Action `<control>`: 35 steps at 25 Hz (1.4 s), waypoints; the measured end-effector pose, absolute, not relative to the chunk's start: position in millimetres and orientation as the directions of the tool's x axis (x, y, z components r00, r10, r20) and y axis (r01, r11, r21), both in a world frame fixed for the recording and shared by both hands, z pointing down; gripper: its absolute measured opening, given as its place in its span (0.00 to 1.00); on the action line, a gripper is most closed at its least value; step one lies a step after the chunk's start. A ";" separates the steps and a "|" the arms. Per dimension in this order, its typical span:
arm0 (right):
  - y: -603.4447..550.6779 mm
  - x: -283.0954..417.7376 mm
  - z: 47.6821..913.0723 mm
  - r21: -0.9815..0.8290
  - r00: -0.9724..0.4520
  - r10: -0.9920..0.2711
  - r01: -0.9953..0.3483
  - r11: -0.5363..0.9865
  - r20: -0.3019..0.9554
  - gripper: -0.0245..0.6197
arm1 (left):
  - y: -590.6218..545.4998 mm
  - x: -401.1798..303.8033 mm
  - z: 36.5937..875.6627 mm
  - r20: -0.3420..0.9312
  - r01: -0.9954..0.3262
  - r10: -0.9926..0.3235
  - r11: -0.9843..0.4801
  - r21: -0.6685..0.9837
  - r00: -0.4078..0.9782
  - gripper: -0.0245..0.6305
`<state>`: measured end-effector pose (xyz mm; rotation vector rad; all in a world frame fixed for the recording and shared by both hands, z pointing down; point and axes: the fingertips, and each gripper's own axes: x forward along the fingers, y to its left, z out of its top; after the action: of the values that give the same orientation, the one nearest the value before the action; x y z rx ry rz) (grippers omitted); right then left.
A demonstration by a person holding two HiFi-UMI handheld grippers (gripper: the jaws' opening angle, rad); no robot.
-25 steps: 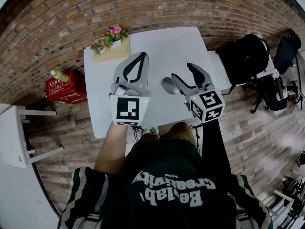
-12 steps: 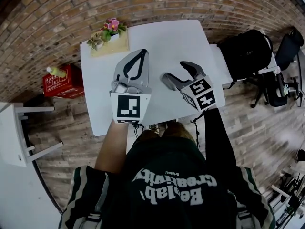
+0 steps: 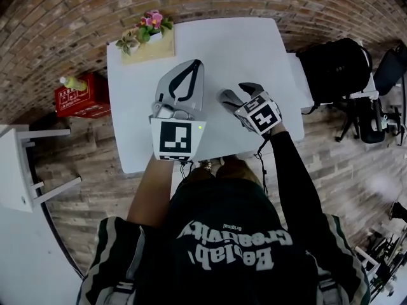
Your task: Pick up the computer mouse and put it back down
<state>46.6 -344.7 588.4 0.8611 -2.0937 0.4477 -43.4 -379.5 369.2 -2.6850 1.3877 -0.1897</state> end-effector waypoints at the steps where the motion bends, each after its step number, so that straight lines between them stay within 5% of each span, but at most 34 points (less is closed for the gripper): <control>1: -343.2 48.1 598.2 -0.032 -0.428 -0.395 -0.710 0.703 0.813 0.57 | -379.5 -43.2 371.6 0.064 -0.803 -0.817 -0.576 -0.154 0.573 0.05; 16: -329.6 62.1 689.5 -0.166 -0.308 -0.125 -0.763 0.625 0.943 0.68 | -382.9 -44.7 394.9 0.118 -0.821 -0.835 -0.550 -0.153 0.538 0.05; 35: -343.7 66.2 712.1 -0.068 -0.208 -0.139 -0.753 0.655 0.968 0.72 | -387.6 -46.7 412.5 0.159 -0.831 -0.839 -0.541 -0.130 0.521 0.05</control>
<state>66.2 -343.7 712.1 0.7280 -1.7177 0.6618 -46.7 -387.6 412.5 -2.7065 1.4861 -0.3158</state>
